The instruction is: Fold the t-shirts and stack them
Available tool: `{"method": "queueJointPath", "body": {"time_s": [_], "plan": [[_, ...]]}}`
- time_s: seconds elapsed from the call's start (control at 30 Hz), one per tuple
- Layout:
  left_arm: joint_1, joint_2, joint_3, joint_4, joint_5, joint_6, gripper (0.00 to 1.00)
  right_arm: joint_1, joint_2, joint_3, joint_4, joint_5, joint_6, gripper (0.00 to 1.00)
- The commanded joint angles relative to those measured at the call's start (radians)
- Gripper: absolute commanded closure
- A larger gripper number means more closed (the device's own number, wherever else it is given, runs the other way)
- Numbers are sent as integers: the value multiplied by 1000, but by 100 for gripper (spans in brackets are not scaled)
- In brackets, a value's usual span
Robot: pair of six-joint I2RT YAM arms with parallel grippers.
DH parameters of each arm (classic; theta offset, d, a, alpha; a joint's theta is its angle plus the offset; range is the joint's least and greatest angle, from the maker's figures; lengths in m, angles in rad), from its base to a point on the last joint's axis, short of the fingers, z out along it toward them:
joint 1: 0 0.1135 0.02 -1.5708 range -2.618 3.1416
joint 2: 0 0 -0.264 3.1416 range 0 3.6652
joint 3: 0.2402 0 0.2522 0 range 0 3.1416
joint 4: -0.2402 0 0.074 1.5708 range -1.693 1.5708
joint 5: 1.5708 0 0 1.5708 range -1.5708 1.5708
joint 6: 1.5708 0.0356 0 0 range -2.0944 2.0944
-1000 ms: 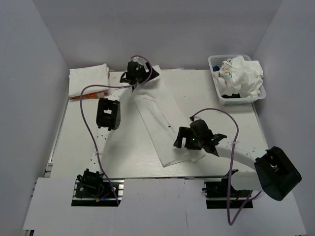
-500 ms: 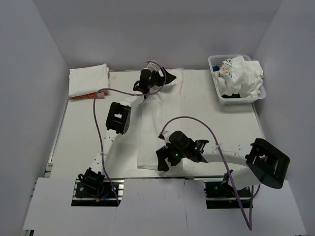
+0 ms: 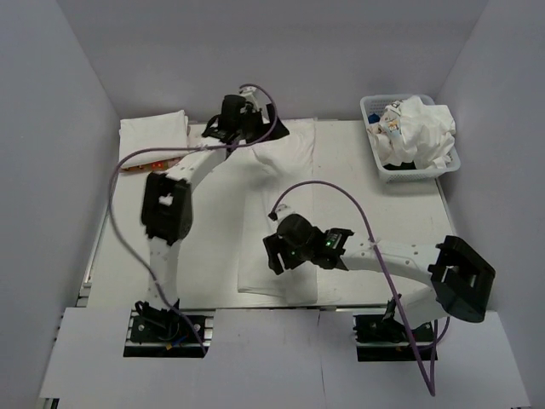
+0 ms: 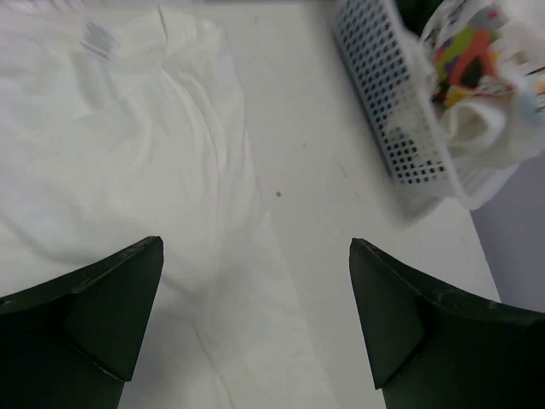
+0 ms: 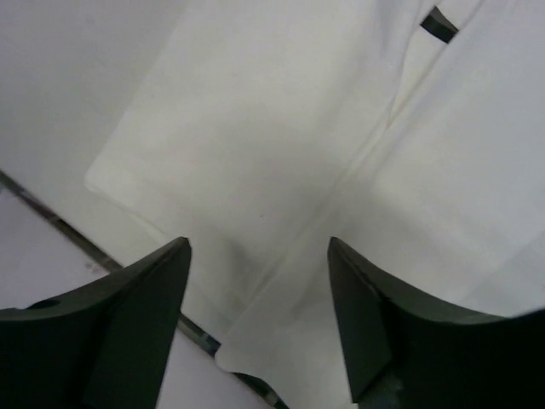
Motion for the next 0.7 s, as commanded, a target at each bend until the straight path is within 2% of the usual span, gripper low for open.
{"method": "queueJointPath", "body": {"time_s": [0.0,0.03,0.07,0.1,0.13,0.17,0.27,0.37,0.5,0.67], "plan": [[2,-492,-393,-101,-252,93,0,14,57,39,-101,144,68,33],[-10,-589,-520,-61,-303,79,0,14,81,41,-103,163,89,36],[-10,-682,-755,37,-296,26,0,11,92,47,-106,182,99,39],[-10,-859,-867,89,-285,-6,0,8,98,67,-109,227,108,44],[-10,-949,-966,132,-302,-48,0,10,118,71,-123,277,111,48],[-10,-1032,-1133,184,-322,-83,0,7,127,82,-128,303,120,52],[-10,-1270,-1309,207,-351,-146,0,5,155,125,-154,328,134,62],[-10,-1367,-1319,6,-411,-166,0,5,172,117,-118,300,120,63],[-10,-1387,-1319,-33,-411,-166,0,2,219,137,-118,268,111,60],[-10,-1337,-1319,-45,-390,-166,0,2,258,143,-108,269,126,62]]}}
